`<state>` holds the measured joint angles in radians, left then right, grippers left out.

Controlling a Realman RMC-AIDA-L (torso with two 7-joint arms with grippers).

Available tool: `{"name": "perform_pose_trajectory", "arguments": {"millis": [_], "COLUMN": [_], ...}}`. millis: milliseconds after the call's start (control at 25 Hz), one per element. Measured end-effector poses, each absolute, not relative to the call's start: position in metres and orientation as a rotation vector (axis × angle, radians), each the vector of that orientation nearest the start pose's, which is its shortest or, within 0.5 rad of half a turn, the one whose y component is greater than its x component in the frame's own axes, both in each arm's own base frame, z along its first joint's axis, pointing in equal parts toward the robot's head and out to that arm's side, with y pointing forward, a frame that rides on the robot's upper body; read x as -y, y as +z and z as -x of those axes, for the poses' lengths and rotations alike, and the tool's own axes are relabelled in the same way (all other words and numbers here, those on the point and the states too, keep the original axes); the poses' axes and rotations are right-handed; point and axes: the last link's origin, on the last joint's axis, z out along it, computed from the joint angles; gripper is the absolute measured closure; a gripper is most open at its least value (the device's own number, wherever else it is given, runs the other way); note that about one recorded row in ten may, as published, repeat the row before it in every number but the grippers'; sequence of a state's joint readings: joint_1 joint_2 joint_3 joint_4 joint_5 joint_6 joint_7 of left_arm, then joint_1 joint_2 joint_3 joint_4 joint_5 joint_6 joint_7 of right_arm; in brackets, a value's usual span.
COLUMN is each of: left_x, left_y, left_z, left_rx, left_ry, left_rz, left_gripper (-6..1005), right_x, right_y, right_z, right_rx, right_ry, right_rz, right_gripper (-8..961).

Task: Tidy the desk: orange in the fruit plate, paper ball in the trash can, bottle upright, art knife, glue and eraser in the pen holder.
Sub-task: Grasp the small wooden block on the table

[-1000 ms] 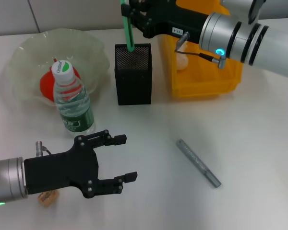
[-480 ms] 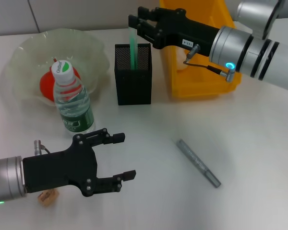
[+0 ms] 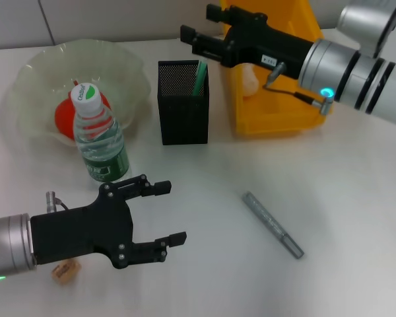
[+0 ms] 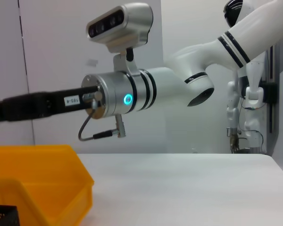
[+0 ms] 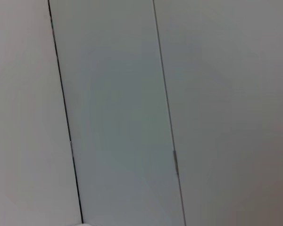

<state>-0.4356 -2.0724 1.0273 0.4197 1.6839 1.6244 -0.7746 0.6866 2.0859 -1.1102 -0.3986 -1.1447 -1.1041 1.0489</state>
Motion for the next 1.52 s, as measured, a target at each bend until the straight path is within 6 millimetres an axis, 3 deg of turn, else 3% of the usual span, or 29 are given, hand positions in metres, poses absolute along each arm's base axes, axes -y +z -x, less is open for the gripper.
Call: {"name": "perform_pose_trajectory", "arguments": {"millis": [320,600,880,1120,1200,1480,1520], "left_x": [-0.268,-0.268,-0.268,-0.268,-0.267,-0.263,-0.263], "left_y": [-0.05,-0.049,-0.047,-0.044,-0.042,-0.037,-0.037], "left_z": [0.262,0.262,0.262,0.261,0.261,0.258,0.258], "left_rx": [0.047,0.055,0.062,0.063,0.063,0.153,0.153], "left_ry": [-0.901,-0.909,-0.921,-0.945,-0.964,-1.038,-1.038], "left_rz": [2.811,2.801,2.797,2.785,2.773,2.785,2.785], "left_gripper": [215,215,216,216,216,216,216], "right_x": [-0.402,-0.39,-0.356,-0.329,-0.319,-0.292,-0.281], "right_y": [0.008,0.023,0.036,0.068,0.069,0.05,0.041], "right_z": [-0.185,-0.173,-0.17,-0.197,-0.208,-0.242,-0.256], "right_rx": [-0.47,-0.478,-0.497,-0.517,-0.498,-0.47,-0.476], "right_ry": [1.008,0.892,0.803,0.865,0.872,0.84,0.85], "right_rz": [2.315,2.457,2.657,2.673,2.687,2.758,2.756], "right_gripper": [183,183,183,183,183,183,183]}}
